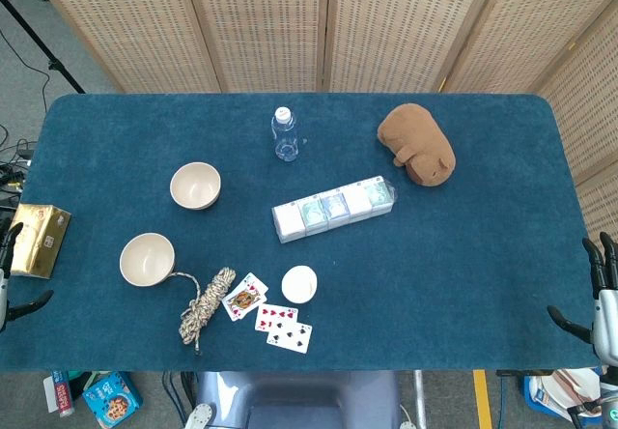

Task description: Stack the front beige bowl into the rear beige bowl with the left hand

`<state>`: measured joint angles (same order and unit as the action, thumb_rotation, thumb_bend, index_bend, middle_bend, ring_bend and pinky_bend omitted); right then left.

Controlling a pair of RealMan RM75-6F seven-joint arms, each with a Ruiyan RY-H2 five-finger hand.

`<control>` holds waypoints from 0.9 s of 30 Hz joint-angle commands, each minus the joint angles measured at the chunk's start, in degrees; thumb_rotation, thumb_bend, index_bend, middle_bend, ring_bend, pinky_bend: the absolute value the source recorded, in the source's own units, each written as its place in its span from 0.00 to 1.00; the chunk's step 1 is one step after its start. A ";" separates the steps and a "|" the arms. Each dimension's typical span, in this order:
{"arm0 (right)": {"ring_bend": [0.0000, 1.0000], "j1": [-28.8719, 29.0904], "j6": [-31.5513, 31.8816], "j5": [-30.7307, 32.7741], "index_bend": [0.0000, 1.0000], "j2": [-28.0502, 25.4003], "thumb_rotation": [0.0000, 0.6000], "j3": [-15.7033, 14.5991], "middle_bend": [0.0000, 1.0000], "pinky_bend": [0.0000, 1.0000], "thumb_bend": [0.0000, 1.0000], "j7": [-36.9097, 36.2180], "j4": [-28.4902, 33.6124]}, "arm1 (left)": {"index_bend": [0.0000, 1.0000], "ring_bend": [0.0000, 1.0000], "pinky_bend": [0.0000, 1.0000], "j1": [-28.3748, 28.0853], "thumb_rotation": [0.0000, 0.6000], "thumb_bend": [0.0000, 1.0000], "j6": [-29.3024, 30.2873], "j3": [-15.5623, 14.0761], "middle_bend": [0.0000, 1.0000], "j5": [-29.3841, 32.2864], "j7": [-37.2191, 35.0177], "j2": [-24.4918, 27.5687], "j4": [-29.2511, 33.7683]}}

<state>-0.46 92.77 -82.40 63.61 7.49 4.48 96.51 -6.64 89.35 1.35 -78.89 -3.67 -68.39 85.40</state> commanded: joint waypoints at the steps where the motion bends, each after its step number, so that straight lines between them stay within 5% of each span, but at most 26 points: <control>1: 0.00 -0.15 0.16 0.00 0.00 -0.07 1.00 -0.03 0.00 0.00 0.00 0.13 0.11 | 0.00 0.00 0.00 0.03 1.00 0.09 -0.89 0.05 0.00 -0.29 0.12 0.20 0.05; 14: 0.00 -0.43 -0.72 0.86 0.00 -0.83 1.00 0.03 0.00 0.00 0.00 -2.12 0.72 | 0.00 0.00 0.00 -3.39 1.00 0.10 -8.15 -2.02 0.00 -6.25 -0.06 -0.61 -1.70; 20: 0.00 -0.27 -1.59 0.66 0.00 -0.76 1.00 -0.41 0.00 0.00 0.00 -2.36 1.08 | 0.16 0.00 0.00 -8.66 1.00 0.17 -18.58 -2.22 0.00 -5.94 1.87 -3.73 -3.14; 27: 0.00 -0.36 -1.92 1.02 0.00 -1.01 1.00 -0.35 0.00 0.00 0.00 -3.51 1.08 | 0.33 0.00 0.00 -10.43 1.00 0.23 -21.65 -0.81 0.00 -2.88 8.06 -6.46 -1.52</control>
<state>-0.79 90.90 -81.47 62.66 7.11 1.11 97.62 -16.37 68.59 0.15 -82.63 3.17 -74.01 83.50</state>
